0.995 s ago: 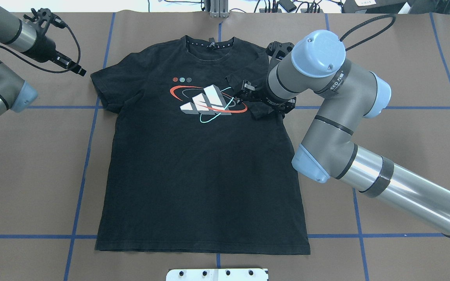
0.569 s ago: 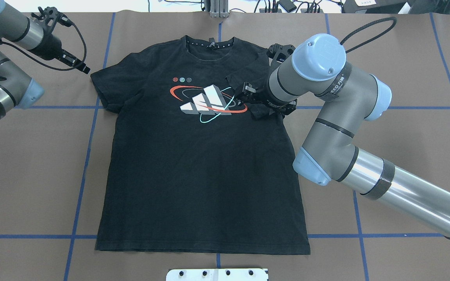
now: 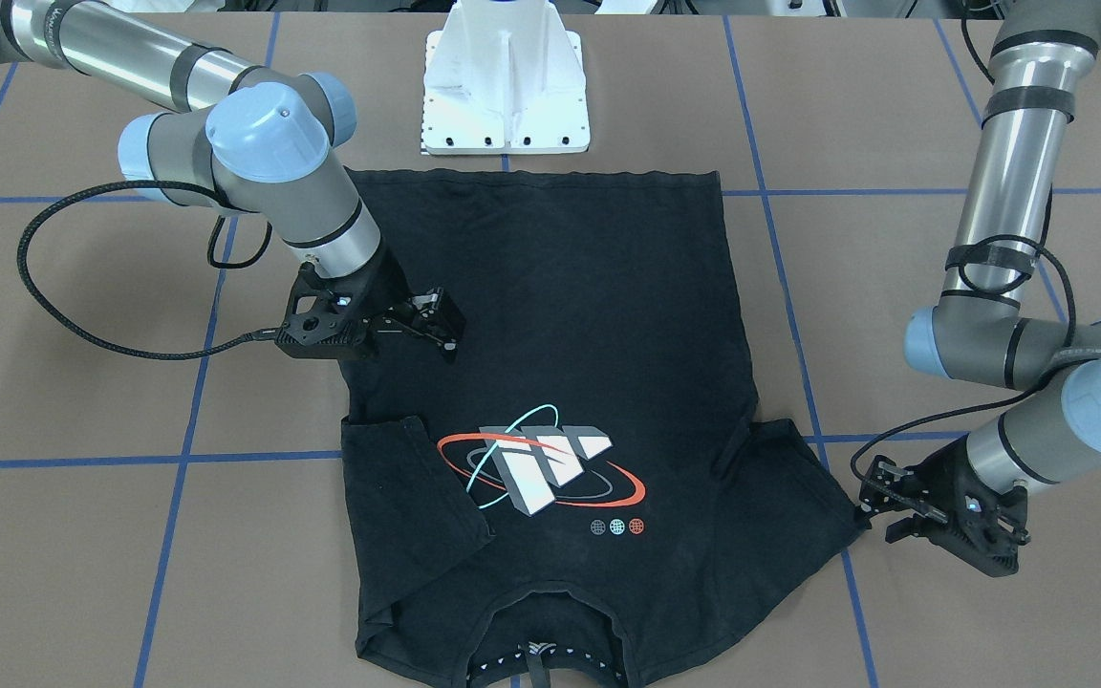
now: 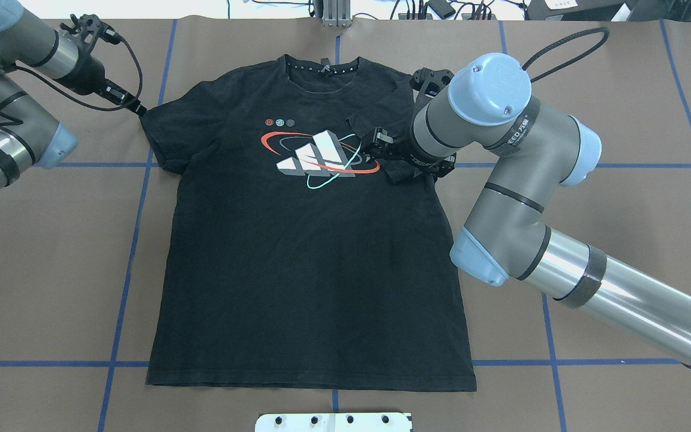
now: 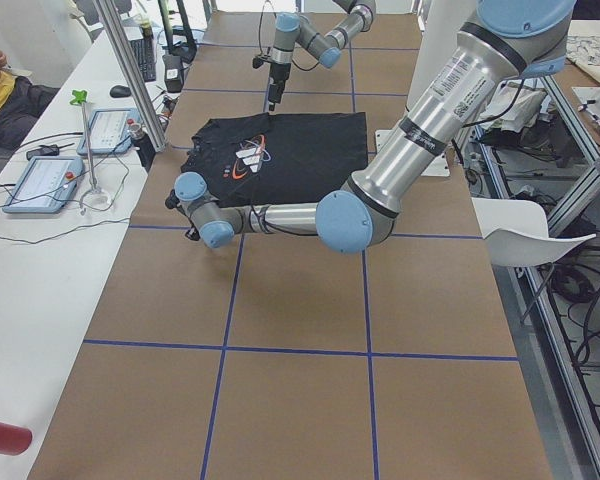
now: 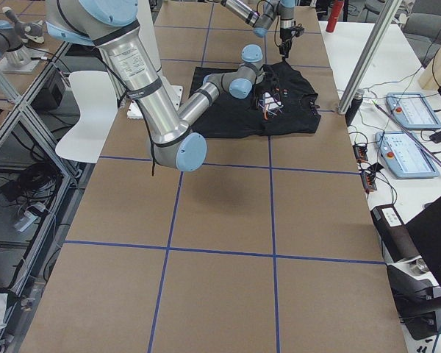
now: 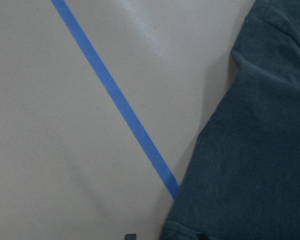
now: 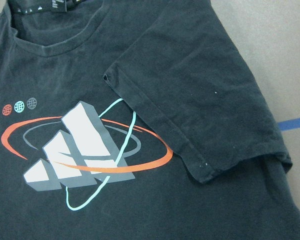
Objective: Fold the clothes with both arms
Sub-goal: 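Grasp the sleeve nearest the left gripper and fold it onto the shirt body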
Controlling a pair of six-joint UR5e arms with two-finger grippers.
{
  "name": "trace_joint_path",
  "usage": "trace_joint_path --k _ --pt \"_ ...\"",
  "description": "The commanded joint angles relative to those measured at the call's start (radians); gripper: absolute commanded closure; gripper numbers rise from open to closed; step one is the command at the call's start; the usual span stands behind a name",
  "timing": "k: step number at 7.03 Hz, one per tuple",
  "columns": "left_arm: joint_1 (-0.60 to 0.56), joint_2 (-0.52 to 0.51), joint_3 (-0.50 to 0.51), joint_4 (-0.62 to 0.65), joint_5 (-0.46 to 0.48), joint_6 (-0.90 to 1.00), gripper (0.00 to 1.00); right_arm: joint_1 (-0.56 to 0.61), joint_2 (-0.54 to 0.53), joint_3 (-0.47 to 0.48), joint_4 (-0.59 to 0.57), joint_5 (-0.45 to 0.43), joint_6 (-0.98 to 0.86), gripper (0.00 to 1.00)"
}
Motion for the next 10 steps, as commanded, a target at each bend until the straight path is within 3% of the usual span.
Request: trace_joint_path --k 1,7,9,10 --pt "0.002 -0.016 0.024 -0.002 0.007 0.0 0.51 0.001 -0.087 0.078 -0.001 0.002 -0.008 0.0" --pt "0.016 -0.016 0.05 -0.035 0.023 -0.017 0.58 -0.001 -0.09 0.082 -0.001 0.0 -0.008 0.0" --pt "0.016 -0.016 0.05 -0.035 0.021 -0.02 1.0 -0.001 -0.089 0.082 -0.001 0.0 -0.008 0.0" --pt "0.016 -0.016 0.05 -0.035 0.023 -0.022 1.0 -0.001 -0.09 0.082 -0.001 0.0 -0.008 0.0"
